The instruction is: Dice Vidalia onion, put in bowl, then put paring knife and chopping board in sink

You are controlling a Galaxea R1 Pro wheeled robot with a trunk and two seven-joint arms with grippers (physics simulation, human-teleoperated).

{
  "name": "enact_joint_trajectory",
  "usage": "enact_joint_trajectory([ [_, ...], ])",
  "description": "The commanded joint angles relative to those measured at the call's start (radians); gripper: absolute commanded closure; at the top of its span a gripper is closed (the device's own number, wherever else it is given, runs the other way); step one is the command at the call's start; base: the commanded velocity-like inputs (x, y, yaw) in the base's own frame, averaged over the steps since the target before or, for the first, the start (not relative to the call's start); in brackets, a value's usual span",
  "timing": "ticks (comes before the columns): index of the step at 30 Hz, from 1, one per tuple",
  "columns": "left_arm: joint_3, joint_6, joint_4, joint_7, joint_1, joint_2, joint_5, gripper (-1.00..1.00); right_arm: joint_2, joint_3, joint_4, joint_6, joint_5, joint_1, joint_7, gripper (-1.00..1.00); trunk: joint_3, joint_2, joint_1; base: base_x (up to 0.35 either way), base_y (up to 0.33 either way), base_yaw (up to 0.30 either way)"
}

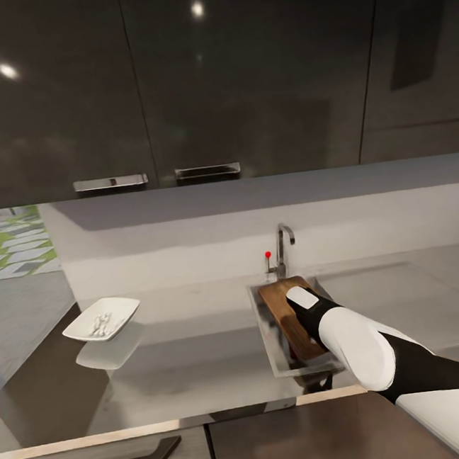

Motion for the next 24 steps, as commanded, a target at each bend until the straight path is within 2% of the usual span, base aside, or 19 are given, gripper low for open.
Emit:
enact_joint_trajectory([
  [1, -0.009, -0.007, 0.004, 0.0, -0.002, 0.0, 0.01, -1.0, 0.0, 0.011, 0.001, -0.003, -0.008, -0.001, -0.003, 1.0, -0.002, -0.001, 0.0, 0.183, 0.0, 0.0],
  [8, -0.009, -0.006, 0.004, 0.0, -0.002, 0.0, 0.01, -1.0, 0.0, 0.01, 0.005, -0.002, -0.008, -0.001, -0.003, 1.0, -0.006, -0.001, 0.0, 0.176, 0.0, 0.0],
  [24, -0.01, -0.006, 0.004, 0.0, -0.002, 0.0, 0.01, -1.0, 0.0, 0.008, 0.021, -0.002, -0.008, 0.0, -0.005, 1.0, -0.031, -0.001, 0.0, 0.007, 0.0, 0.0],
])
